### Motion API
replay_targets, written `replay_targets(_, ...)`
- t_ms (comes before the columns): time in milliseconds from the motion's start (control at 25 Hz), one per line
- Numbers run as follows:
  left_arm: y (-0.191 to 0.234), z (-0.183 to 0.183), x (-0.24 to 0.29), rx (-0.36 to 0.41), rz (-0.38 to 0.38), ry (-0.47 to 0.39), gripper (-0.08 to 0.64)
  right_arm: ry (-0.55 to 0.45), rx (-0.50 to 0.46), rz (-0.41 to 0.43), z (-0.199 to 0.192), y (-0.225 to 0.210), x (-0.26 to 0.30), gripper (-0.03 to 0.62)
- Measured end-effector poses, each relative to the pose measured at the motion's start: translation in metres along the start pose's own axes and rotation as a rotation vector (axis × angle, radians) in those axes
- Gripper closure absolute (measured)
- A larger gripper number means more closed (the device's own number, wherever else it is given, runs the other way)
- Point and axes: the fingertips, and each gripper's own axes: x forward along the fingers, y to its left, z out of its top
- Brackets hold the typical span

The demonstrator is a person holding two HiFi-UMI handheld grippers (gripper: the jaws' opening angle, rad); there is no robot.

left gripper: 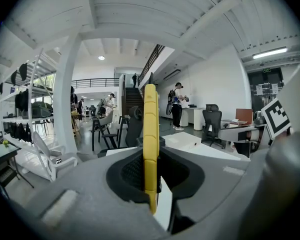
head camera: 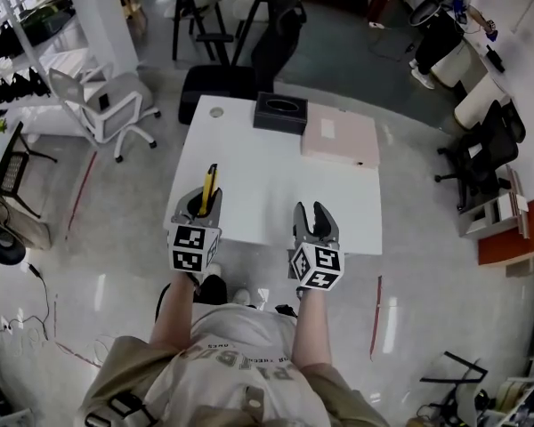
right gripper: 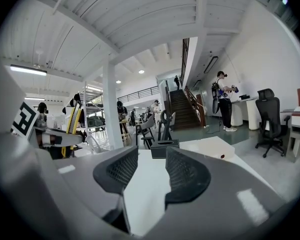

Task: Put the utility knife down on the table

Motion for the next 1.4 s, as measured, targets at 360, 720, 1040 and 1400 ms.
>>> replay_targets(360, -0.004, -0.012, 0.027, 0.01, -0.074, 0.051, 0.509, 0.017, -0.018, -0.004, -0.003, -0.005, 0.017, 0.436)
replay_targets(720, 0.003, -0.024, 0.075, 0.067, -0.2, 0.138, 0.509, 0.063, -0.07, 0.04, 0.001, -0.013, 0.05, 0.436)
replay_targets(1040, 0.016, -0.04, 0.114, 0.188, -0.321, 0.26, 0.509, 0.117, -0.158, 0.179, 0.001, 0.004, 0.08, 0.436)
replay_targets(1400, 0.018, -0.078, 0.136, 0.34, -0.537, 0.391, 0.509, 0.176, -0.277, 0.303, -0.005, 0.039, 0.112, 0.436)
